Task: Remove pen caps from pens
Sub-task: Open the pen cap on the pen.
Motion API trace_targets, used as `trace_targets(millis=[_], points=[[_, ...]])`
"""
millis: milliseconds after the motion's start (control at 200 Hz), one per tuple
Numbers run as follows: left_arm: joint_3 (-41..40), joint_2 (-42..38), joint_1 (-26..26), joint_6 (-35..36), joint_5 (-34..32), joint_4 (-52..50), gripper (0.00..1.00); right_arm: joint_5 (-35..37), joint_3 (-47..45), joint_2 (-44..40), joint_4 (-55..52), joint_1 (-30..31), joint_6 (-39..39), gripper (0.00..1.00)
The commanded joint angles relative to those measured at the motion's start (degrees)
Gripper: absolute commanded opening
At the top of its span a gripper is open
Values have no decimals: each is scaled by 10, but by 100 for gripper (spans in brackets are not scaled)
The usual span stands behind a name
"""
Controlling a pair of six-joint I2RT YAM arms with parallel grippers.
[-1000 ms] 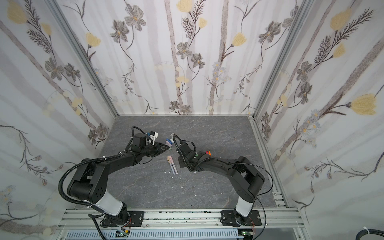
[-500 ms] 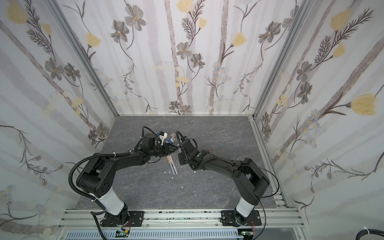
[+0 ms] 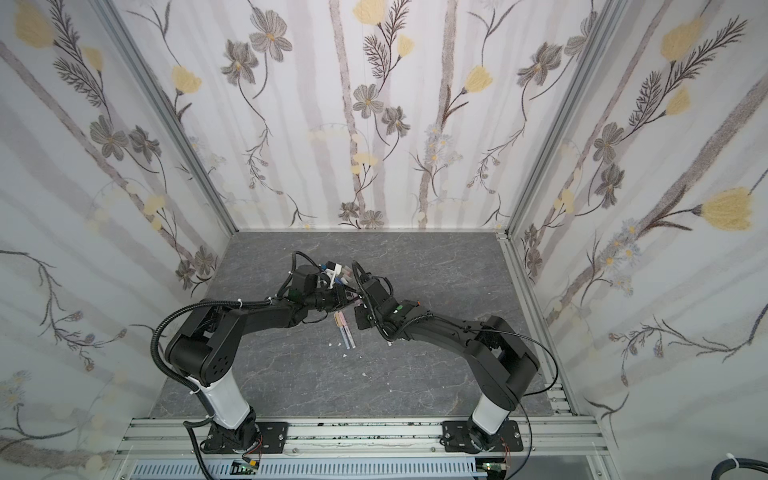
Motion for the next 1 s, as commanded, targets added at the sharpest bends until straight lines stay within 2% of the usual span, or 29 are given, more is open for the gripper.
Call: trace_targets(millis=[0, 305, 480, 570, 799, 994], points=[[6, 4, -1, -8, 4, 25, 23, -3, 2, 2, 14, -1, -1, 5], [4, -2, -2, -11, 9, 28, 9, -2, -3, 5, 20, -6, -1, 6], [2, -10, -3, -13, 11, 29, 5, -5, -11, 3, 36, -10, 0, 19], [3, -11, -4, -14, 12, 30, 3, -9, -16, 1, 49, -11, -1, 23], [3, -9, -5, -15, 13, 31, 1, -20, -9, 8, 63, -13, -2, 22], [3, -5, -6, -15, 14, 35, 0, -28, 2, 23, 64, -13, -5, 11]])
